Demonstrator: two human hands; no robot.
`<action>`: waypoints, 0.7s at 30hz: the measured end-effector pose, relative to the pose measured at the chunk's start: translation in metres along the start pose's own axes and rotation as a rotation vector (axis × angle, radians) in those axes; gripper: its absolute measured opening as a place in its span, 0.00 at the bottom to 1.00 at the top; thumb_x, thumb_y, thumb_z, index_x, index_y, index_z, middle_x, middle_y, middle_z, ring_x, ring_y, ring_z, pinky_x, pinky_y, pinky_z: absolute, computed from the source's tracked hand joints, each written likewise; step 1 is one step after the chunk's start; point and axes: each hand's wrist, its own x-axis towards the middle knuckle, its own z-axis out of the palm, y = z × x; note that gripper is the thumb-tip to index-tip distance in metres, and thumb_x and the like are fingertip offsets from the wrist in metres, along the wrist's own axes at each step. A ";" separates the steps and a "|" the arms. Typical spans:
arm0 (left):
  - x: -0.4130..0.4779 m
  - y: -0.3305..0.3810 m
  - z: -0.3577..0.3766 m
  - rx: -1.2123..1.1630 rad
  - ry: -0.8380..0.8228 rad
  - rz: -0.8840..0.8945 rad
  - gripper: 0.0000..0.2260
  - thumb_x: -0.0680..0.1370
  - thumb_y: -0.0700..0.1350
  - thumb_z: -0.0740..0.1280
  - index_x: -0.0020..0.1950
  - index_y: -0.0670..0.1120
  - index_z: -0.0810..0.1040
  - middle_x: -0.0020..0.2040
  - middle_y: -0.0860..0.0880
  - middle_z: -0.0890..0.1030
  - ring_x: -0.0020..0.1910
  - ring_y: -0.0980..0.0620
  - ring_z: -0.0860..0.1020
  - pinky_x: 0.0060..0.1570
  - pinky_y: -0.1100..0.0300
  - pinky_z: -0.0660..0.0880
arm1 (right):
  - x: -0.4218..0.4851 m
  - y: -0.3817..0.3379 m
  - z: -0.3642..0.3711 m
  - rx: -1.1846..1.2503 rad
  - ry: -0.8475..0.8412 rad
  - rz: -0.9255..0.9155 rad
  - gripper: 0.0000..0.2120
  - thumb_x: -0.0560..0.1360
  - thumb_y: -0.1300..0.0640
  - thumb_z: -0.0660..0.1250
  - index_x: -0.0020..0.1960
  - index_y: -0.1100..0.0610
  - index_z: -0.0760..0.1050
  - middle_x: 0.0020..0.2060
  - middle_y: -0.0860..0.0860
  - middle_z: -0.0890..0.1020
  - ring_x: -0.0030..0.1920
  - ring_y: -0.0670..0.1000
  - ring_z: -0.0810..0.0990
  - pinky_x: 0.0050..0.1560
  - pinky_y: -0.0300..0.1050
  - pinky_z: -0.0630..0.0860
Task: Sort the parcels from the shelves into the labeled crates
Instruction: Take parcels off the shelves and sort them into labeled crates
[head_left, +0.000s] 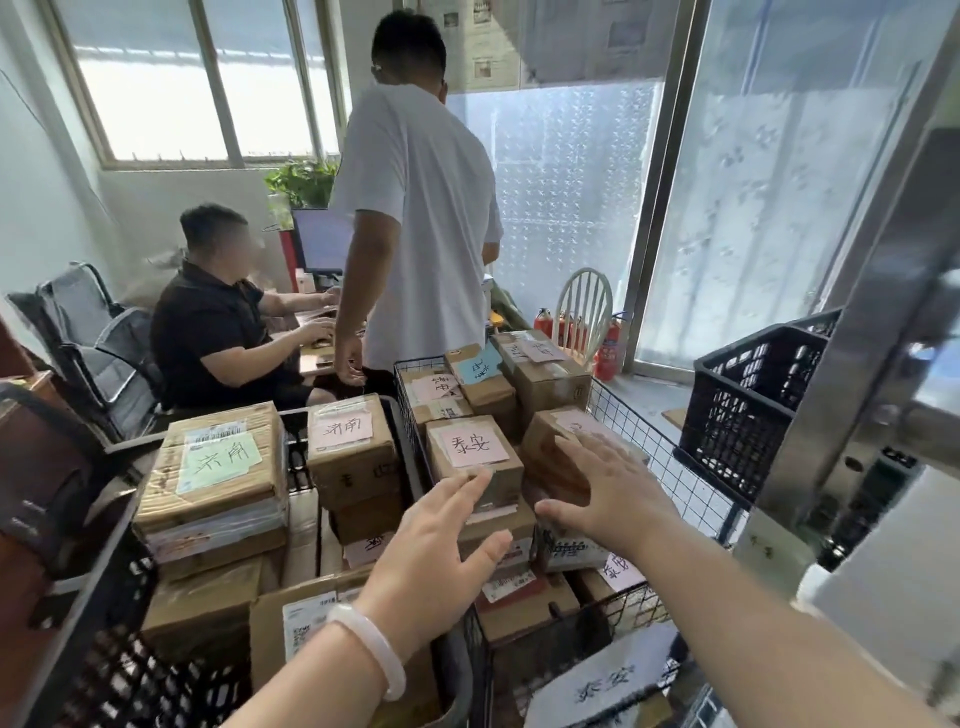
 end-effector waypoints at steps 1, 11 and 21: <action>-0.002 0.003 -0.001 0.012 -0.002 0.019 0.30 0.78 0.64 0.60 0.78 0.64 0.53 0.77 0.63 0.56 0.76 0.61 0.52 0.74 0.59 0.54 | -0.013 -0.002 -0.004 0.005 0.016 0.001 0.45 0.68 0.24 0.57 0.79 0.41 0.48 0.79 0.45 0.50 0.79 0.48 0.46 0.78 0.53 0.46; -0.033 0.061 0.020 0.205 -0.002 0.340 0.31 0.77 0.67 0.57 0.77 0.67 0.49 0.79 0.60 0.52 0.77 0.58 0.45 0.75 0.51 0.45 | -0.184 -0.013 -0.035 -0.030 0.200 0.219 0.46 0.64 0.21 0.50 0.77 0.36 0.43 0.78 0.40 0.47 0.77 0.42 0.42 0.75 0.46 0.40; -0.116 0.149 0.108 0.120 -0.185 0.710 0.32 0.77 0.68 0.55 0.78 0.65 0.49 0.80 0.56 0.51 0.78 0.54 0.44 0.75 0.55 0.40 | -0.384 -0.014 -0.040 -0.092 0.416 0.620 0.44 0.66 0.20 0.49 0.77 0.35 0.43 0.78 0.43 0.51 0.78 0.46 0.46 0.76 0.45 0.48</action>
